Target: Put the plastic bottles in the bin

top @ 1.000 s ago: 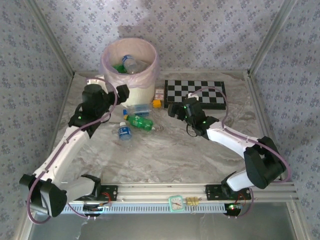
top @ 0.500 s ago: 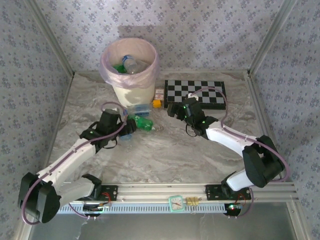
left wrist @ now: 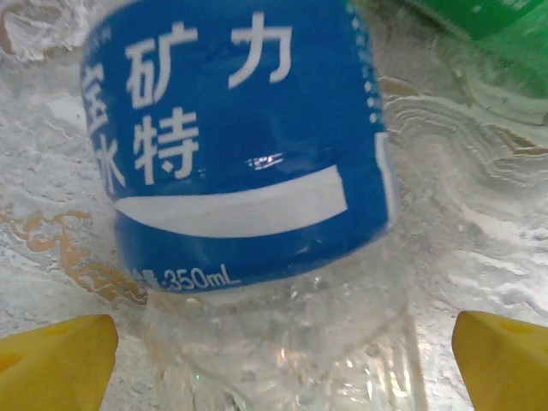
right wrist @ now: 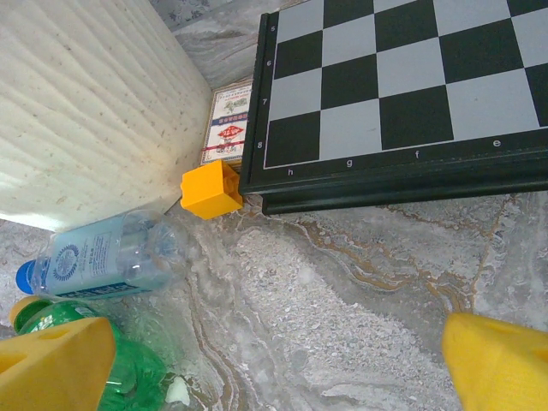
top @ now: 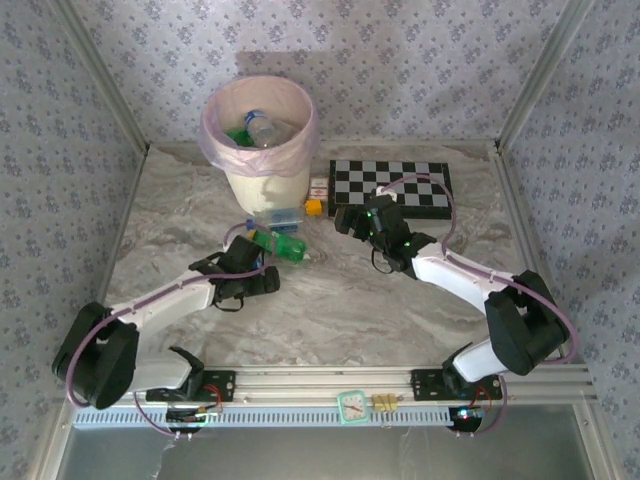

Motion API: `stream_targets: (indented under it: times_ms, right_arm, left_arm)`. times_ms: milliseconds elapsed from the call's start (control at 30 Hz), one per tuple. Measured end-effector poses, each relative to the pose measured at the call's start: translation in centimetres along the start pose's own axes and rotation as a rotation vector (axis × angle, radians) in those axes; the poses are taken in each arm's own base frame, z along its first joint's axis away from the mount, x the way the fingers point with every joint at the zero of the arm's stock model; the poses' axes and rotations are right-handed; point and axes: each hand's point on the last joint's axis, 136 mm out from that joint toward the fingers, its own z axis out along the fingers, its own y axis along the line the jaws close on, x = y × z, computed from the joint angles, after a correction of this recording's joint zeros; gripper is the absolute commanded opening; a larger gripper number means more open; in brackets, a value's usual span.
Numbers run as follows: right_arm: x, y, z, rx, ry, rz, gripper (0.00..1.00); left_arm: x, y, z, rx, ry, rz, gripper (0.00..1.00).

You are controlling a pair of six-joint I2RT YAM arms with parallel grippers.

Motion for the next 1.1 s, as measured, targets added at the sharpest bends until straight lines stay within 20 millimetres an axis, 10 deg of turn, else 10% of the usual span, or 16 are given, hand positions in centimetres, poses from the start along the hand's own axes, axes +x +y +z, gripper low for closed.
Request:
stream_targets:
  times_ms: [633,1100]
  right_arm:
    - [-0.1,-0.2,-0.1,0.005,0.000,0.002,1.00]
    - [-0.1,-0.2,-0.1,0.004,-0.001,0.003,1.00]
  left_arm:
    - [-0.6,-0.4,0.9,0.000,-0.022,0.001,0.60]
    - [-3.6,0.6,-2.4,-0.001,-0.202,-0.064,0.56]
